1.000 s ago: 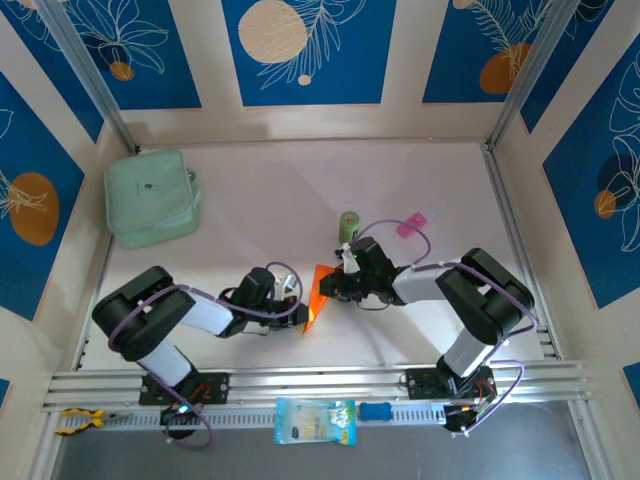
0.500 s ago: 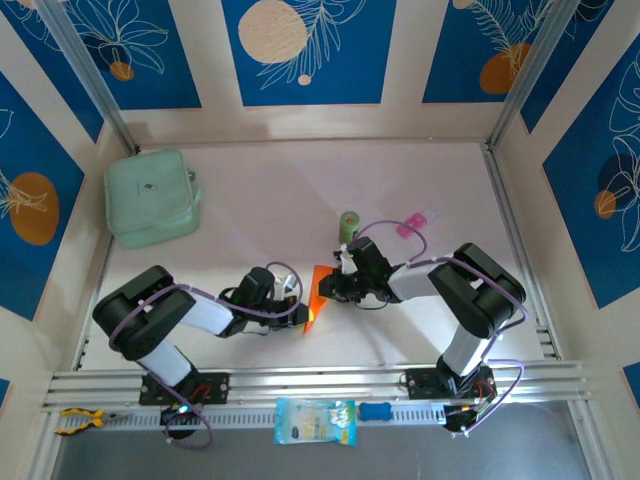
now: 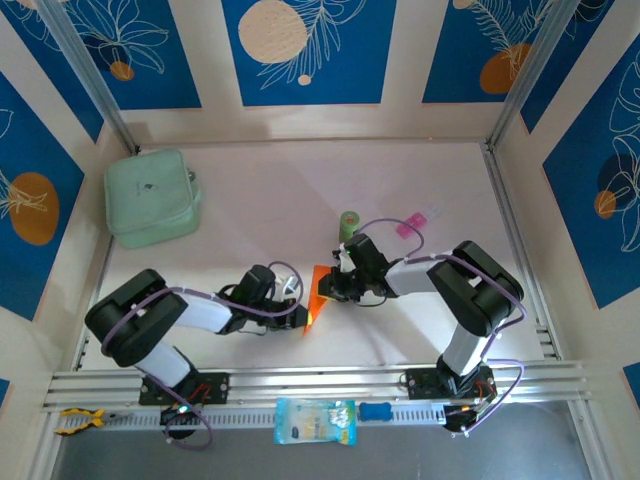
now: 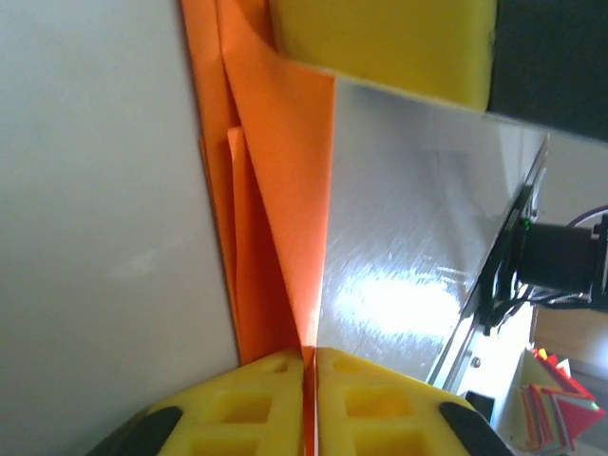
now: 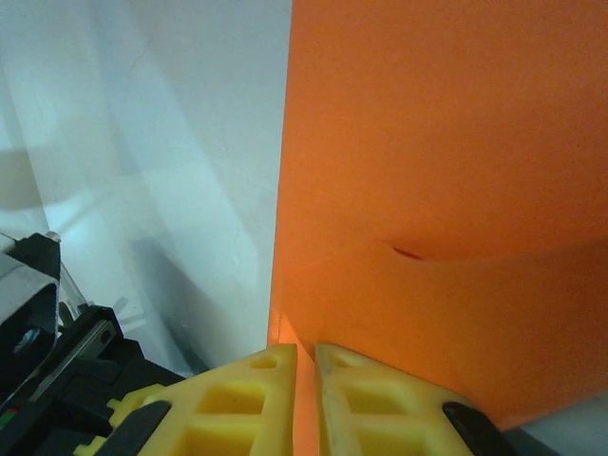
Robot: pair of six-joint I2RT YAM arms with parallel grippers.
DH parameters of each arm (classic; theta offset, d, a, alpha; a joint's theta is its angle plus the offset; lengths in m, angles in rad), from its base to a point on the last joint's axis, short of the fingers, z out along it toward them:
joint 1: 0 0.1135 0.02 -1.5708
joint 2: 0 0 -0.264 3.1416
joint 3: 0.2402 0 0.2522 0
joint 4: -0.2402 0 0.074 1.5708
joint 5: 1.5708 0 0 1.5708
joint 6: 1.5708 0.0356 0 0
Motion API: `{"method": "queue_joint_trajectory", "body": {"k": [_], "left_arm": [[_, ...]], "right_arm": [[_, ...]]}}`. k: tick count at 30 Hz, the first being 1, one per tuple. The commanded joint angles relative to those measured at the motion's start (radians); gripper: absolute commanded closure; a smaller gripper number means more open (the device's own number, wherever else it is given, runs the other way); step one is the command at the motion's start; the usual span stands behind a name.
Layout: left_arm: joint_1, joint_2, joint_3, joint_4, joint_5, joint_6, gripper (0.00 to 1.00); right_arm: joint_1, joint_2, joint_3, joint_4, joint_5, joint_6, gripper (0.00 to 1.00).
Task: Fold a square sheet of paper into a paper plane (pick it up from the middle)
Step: Perform the fifth fold on the wing at the bottom-center of the table.
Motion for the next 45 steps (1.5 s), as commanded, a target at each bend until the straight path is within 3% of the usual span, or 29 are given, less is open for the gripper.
{"method": "queue_joint_trajectory", "body": {"k": [1, 6, 10, 14, 25, 29, 35, 40, 45], "left_arm": [[0.006, -0.023, 0.009, -0.128, 0.057, 0.059, 0.99], [0.002, -0.028, 0.012, -0.144, 0.073, 0.071, 1.00], [-0.004, -0.033, 0.022, -0.171, 0.088, 0.085, 0.91], [-0.011, -0.057, 0.025, -0.224, 0.069, 0.105, 1.00], [-0.060, -0.067, 0.088, -0.433, -0.001, 0.192, 0.95], [-0.075, -0.054, 0.090, -0.453, -0.016, 0.198, 1.00], [-0.102, -0.058, 0.084, -0.477, -0.042, 0.188, 0.97], [-0.114, -0.119, 0.086, -0.501, -0.066, 0.179, 0.96], [-0.113, -0.266, 0.097, -0.604, -0.178, 0.187, 0.90]], "right_arm": [[0.011, 0.058, 0.002, -0.075, 0.081, -0.002, 0.86], [0.019, 0.060, 0.011, -0.092, 0.089, 0.000, 0.86], [0.023, 0.059, 0.014, -0.098, 0.097, -0.001, 0.86], [0.027, 0.058, 0.014, -0.107, 0.103, 0.001, 0.87], [0.033, 0.058, 0.014, -0.114, 0.116, 0.006, 0.87], [0.036, 0.060, 0.012, -0.112, 0.117, 0.011, 0.87], [0.037, 0.062, 0.010, -0.113, 0.121, 0.012, 0.87], [0.037, 0.063, 0.010, -0.111, 0.118, 0.012, 0.87], [0.037, 0.062, 0.010, -0.113, 0.117, 0.011, 0.87]]}}
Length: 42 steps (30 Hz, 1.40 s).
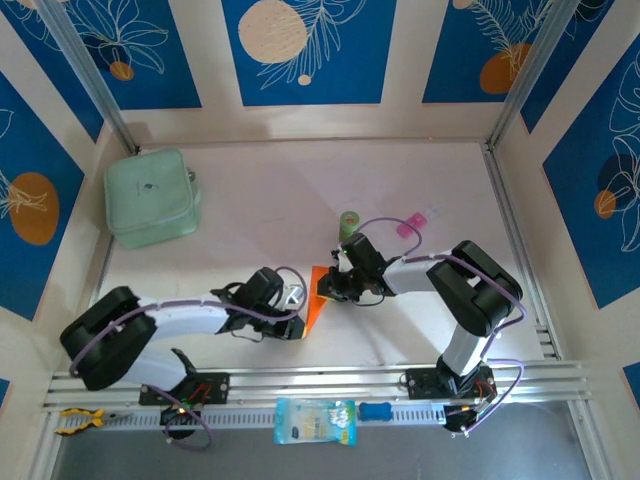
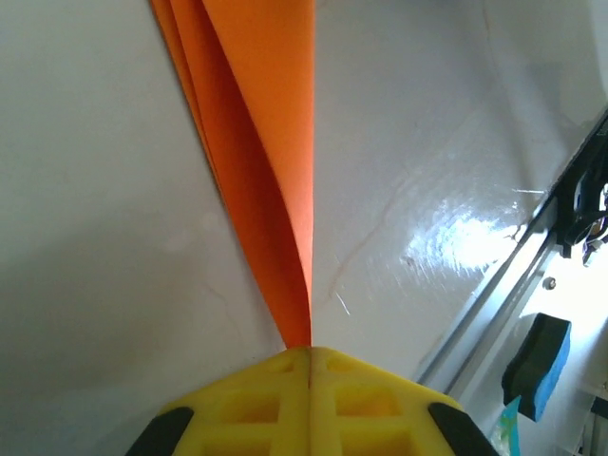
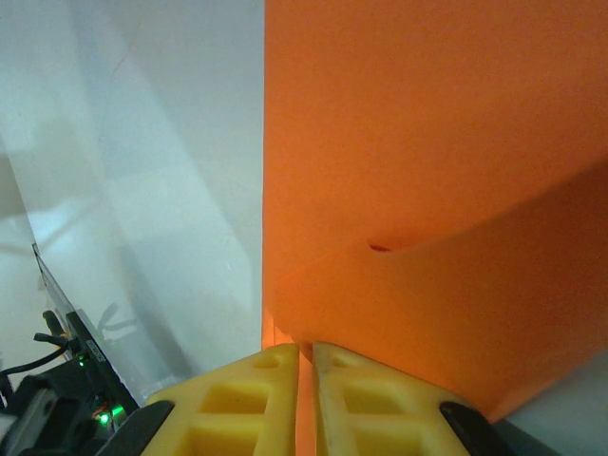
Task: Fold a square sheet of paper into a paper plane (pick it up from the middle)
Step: Perform the fifth fold on the wing at the bottom-center of the table.
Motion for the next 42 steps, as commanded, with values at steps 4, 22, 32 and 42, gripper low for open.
{"method": "queue_joint_trajectory", "body": {"k": [4, 22, 32, 42], "left_arm": [[-0.003, -0.168, 0.014, -0.146, -0.128, 0.013, 0.87], [0.021, 0.202, 0.197, 0.191, -0.027, -0.028, 0.94], [0.017, 0.260, 0.075, 0.174, -0.007, -0.037, 0.93], [-0.026, 0.178, 0.022, -0.014, -0.024, 0.009, 0.93]], "right_arm": [[0.021, 0.055, -0.013, -0.064, 0.083, 0.006, 0.87], [0.023, 0.048, -0.023, -0.049, 0.075, 0.030, 0.87], [0.022, 0.051, -0.027, -0.049, 0.078, 0.031, 0.87], [0.021, 0.051, -0.028, -0.053, 0.085, 0.033, 0.87]]}}
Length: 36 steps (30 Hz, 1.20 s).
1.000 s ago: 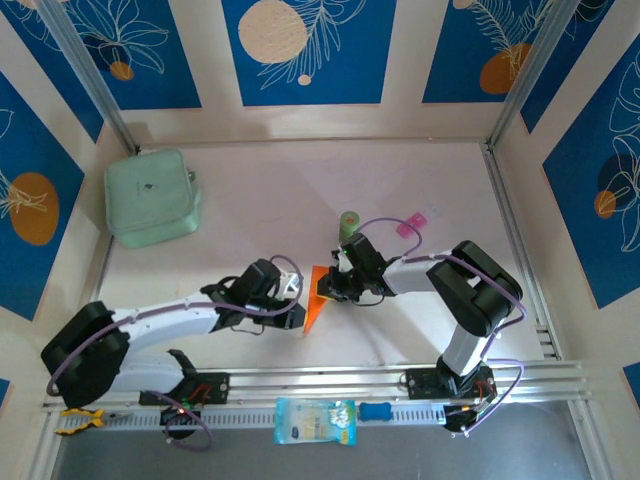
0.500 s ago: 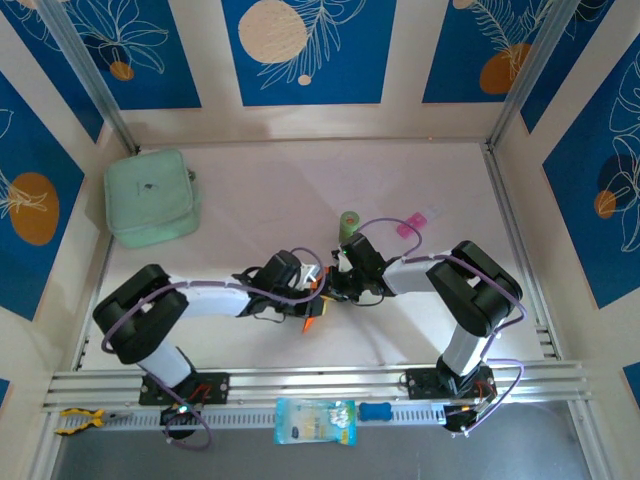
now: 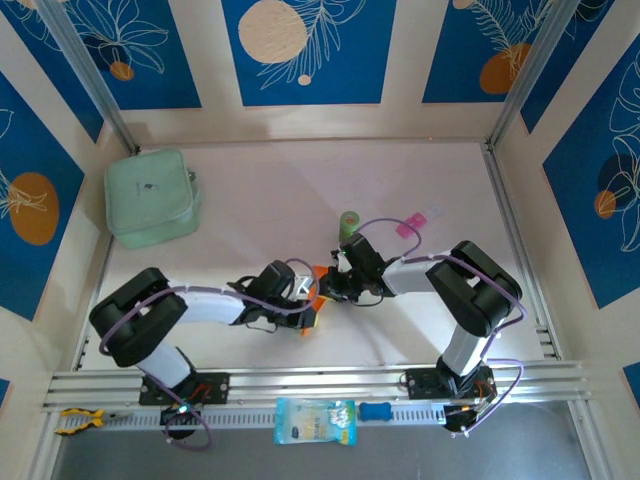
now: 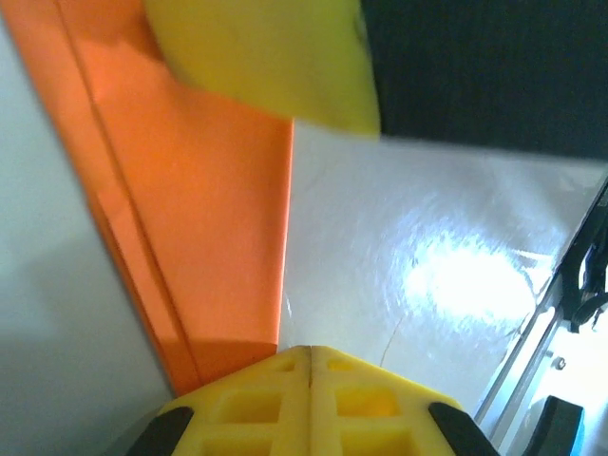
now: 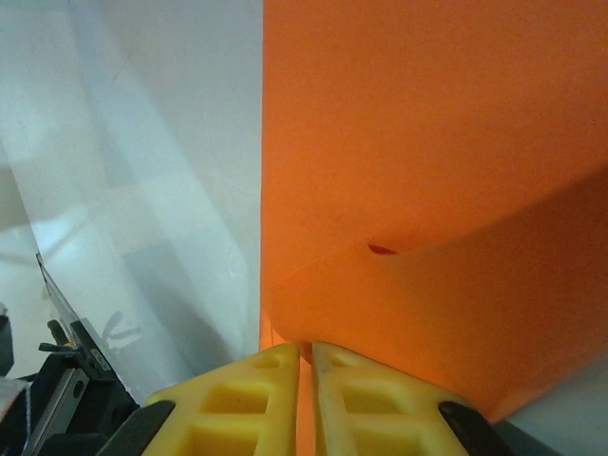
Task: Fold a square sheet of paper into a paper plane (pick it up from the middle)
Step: Perform the fifth fold on the wing at the bottom-center of the table.
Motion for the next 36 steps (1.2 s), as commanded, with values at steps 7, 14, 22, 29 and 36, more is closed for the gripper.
{"method": "queue_joint_trajectory", "body": {"k": [7, 14, 22, 29, 36], "left_arm": [[-0.058, -0.087, -0.061, -0.274, -0.051, 0.016, 0.94], [-0.075, -0.221, -0.072, -0.348, -0.117, 0.013, 1.00], [-0.011, -0.344, -0.053, -0.235, -0.117, -0.010, 0.99], [0.032, -0.135, 0.072, -0.079, -0.074, -0.015, 0.97], [0.043, 0.021, 0.126, 0.011, -0.117, -0.033, 0.95]], "right_arm": [[0.014, 0.053, -0.027, -0.064, 0.068, -0.001, 0.87], [0.016, 0.051, -0.025, -0.063, 0.065, 0.002, 0.87], [0.016, 0.044, -0.027, -0.058, 0.061, 0.010, 0.87], [0.018, 0.047, -0.026, -0.045, 0.051, 0.019, 0.87], [0.021, 0.043, -0.026, -0.038, 0.045, 0.028, 0.87]]}}
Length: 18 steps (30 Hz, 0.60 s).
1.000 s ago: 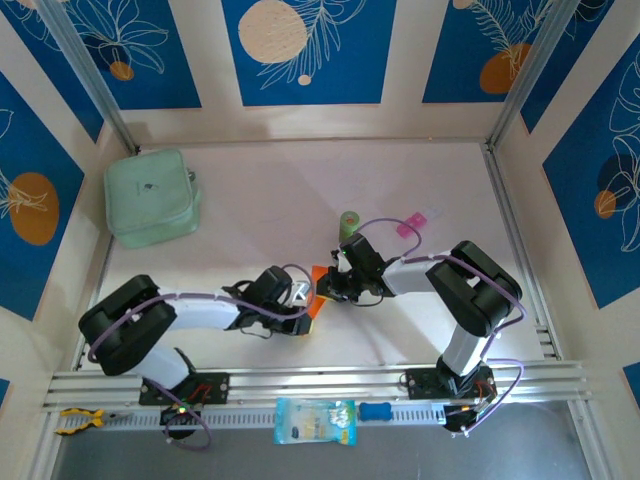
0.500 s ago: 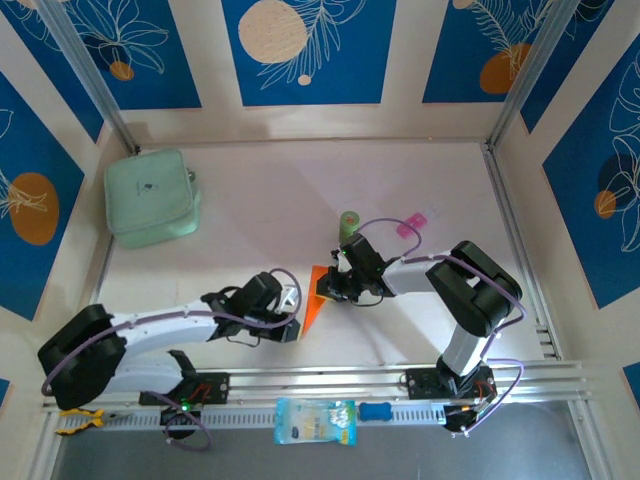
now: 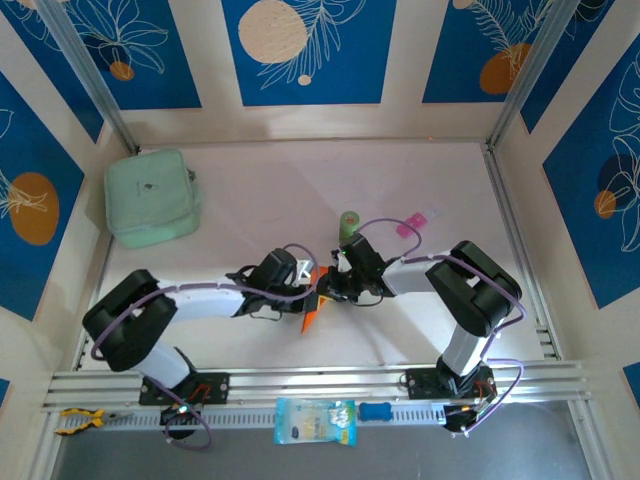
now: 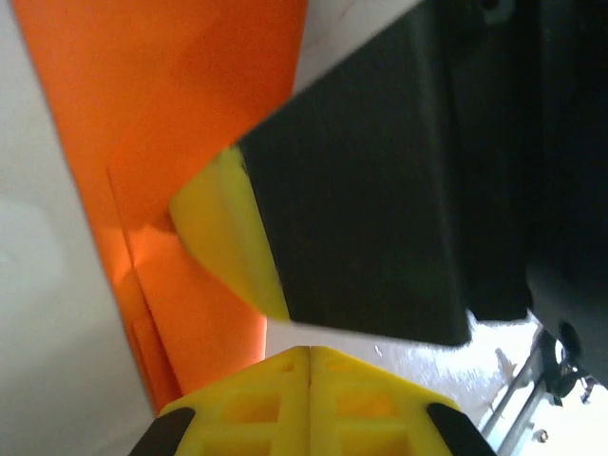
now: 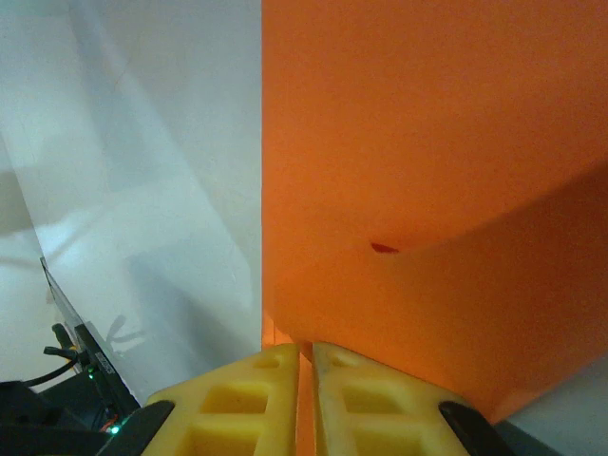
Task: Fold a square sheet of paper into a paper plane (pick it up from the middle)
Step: Perform the fifth fold on the wing at the bottom-center of the table.
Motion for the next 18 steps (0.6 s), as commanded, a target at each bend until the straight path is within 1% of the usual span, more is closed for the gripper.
{"method": "queue_joint_trajectory", "body": {"k": [1, 5, 8, 10, 14, 18], "left_arm": [[0.008, 0.049, 0.027, 0.051, -0.027, -0.005, 0.94], [0.009, 0.094, 0.027, 0.011, -0.048, 0.019, 0.95], [0.009, 0.099, -0.002, -0.044, -0.072, 0.033, 0.99], [0.008, 0.095, -0.041, -0.054, -0.075, 0.038, 1.00], [0.008, 0.091, -0.097, -0.077, -0.037, 0.077, 1.00], [0.009, 0.080, -0.137, -0.054, 0.039, 0.110, 1.00]], "right_arm": [[0.018, 0.040, -0.027, -0.045, 0.043, 0.011, 0.87], [0.018, 0.034, -0.029, -0.035, 0.038, 0.017, 0.87], [0.015, 0.020, -0.029, -0.036, 0.036, 0.017, 0.86], [0.011, -0.002, -0.026, -0.051, 0.038, 0.011, 0.86], [-0.007, -0.090, -0.027, -0.100, 0.064, -0.018, 0.84], [-0.023, -0.205, -0.044, -0.164, 0.113, -0.053, 0.82]]}}
